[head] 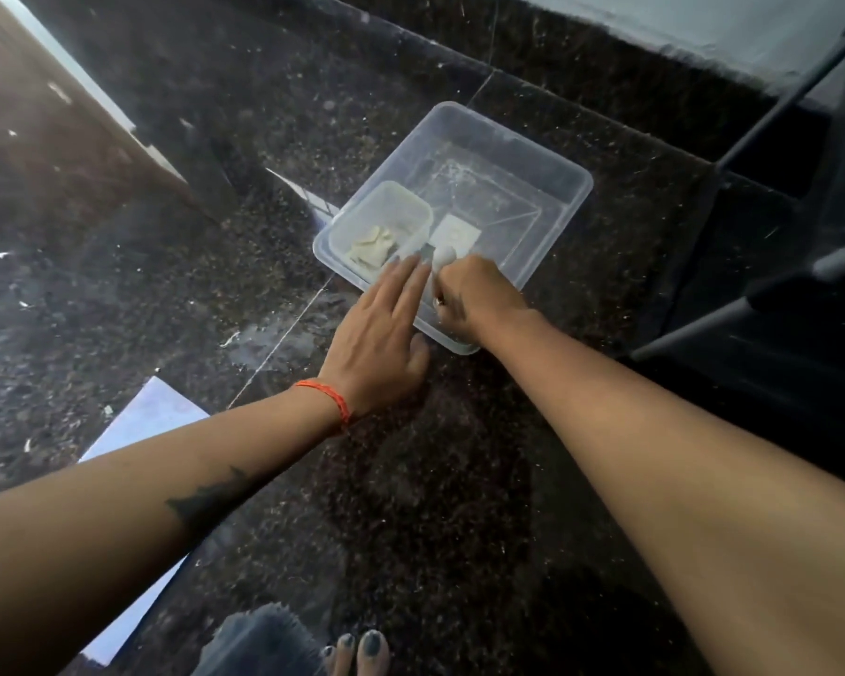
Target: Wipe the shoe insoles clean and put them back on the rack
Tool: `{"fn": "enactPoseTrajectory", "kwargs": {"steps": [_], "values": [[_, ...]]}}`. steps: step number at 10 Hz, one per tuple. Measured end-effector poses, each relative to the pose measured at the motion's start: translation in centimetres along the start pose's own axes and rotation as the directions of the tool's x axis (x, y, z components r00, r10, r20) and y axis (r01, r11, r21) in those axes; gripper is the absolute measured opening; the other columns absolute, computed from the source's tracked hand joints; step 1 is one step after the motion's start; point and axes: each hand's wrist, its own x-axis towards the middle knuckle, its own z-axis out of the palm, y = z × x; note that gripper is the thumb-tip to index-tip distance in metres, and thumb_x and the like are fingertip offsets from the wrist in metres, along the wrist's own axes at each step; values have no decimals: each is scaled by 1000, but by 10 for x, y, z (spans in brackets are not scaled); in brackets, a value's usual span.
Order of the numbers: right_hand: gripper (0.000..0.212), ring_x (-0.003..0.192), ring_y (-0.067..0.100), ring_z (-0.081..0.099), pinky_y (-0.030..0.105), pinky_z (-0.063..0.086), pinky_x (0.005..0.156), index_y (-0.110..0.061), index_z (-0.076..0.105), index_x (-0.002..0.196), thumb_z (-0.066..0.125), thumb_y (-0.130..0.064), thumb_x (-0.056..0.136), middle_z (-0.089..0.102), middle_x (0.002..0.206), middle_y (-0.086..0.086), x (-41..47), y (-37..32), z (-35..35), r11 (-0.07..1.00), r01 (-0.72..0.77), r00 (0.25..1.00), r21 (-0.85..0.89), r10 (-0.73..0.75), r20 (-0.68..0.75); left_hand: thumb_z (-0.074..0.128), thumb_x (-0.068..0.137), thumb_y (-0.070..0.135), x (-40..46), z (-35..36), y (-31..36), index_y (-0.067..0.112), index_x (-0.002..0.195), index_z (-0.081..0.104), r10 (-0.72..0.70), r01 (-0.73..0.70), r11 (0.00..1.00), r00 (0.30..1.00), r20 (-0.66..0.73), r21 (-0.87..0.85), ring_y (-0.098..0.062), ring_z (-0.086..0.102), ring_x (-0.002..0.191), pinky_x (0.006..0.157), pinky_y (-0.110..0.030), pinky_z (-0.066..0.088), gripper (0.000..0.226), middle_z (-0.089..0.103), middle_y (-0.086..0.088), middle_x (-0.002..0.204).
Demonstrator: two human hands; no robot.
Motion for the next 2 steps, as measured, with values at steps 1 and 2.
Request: {"fn": "enactPoseTrajectory", "kwargs": {"steps": [1,2], "values": [[37,96,34,61,33,47,78,-2,59,108,47,-32,91,64,102,18,-14,4,-11,999,25,999,29,-24,-25,31,89,23,5,6,11,-8,140,35,-75,70,994,996,-54,-83,-39,29,139,116,-42,18,59,35,-27,146],[35,108,31,54,33,40,89,-2,55,117,39,-27,97,60,115,16,-35,8,-33,994,-28,989,105,42,-138,17,93,35,20,-5,35,-1,147,22,-274,267,959,960,-62,-98,-33,12,145,118,-36,3,65,19,-19,155]]}}
